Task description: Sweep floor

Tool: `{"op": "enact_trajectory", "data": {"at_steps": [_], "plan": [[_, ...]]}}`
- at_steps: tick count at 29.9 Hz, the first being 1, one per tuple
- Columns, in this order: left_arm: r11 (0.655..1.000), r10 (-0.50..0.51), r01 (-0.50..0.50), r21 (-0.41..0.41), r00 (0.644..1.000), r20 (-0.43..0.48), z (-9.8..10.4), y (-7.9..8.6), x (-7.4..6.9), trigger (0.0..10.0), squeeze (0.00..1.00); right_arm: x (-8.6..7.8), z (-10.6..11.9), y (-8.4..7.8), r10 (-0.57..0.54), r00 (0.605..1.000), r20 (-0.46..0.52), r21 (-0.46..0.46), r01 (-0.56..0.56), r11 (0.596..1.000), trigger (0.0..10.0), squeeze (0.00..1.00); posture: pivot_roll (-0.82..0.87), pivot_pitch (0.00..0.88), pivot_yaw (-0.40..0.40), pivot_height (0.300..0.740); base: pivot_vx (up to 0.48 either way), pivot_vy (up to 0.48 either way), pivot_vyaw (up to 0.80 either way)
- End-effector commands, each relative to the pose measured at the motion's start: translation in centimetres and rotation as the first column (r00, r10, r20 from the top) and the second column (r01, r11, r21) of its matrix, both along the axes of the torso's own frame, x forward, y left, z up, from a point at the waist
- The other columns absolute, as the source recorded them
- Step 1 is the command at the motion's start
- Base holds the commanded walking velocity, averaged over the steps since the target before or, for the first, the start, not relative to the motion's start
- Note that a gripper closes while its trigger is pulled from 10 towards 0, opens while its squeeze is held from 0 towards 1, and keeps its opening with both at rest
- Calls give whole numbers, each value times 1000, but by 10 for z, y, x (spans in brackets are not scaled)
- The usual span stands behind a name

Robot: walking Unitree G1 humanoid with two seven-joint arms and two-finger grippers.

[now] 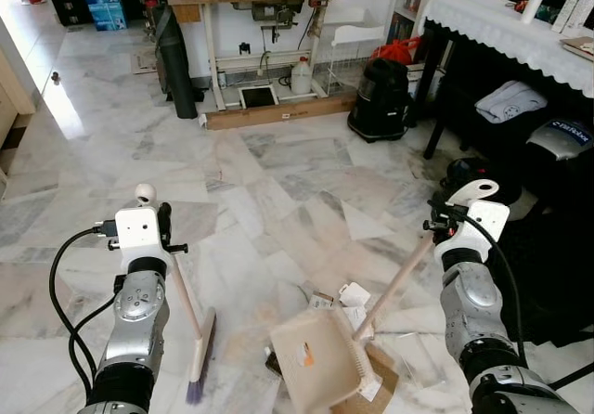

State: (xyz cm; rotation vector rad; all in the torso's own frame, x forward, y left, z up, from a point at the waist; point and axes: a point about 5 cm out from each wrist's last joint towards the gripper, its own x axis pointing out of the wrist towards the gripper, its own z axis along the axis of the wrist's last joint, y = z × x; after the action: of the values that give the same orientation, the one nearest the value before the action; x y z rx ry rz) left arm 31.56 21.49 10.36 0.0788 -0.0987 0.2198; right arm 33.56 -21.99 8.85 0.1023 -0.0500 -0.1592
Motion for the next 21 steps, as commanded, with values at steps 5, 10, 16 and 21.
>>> {"op": "enact_trajectory", "data": {"at_steps": [5, 10, 16, 21], "plan": [[1000, 4, -4, 3, 1000, 25, 7, 3, 2, 10000, 0, 6, 12, 3, 7, 999, 52, 6, -7, 1000, 10000, 0, -32, 0, -23, 740, 0, 376, -640], [1000, 3, -3, 3, 1000, 24, 7, 3, 3, 10000, 0, 6, 12, 3, 8, 998, 56, 2, -8, 1000, 10000, 0, -32, 0, -23, 740, 0, 412, 0], [1000, 0, -1, 4, 1000, 26, 7, 3, 2, 10000, 0, 6, 10, 4, 12, 999, 43, 3, -13, 1000, 10000, 0, -25, 0, -21, 740, 0, 433, 0], [1000, -2, 2, 9, 1000, 30, 8, 4, 2, 10000, 0, 7, 10, 7, 19, 999, 39, 9, -19, 1000, 10000, 0, -22, 0, -14, 740, 0, 405, -800]]}}
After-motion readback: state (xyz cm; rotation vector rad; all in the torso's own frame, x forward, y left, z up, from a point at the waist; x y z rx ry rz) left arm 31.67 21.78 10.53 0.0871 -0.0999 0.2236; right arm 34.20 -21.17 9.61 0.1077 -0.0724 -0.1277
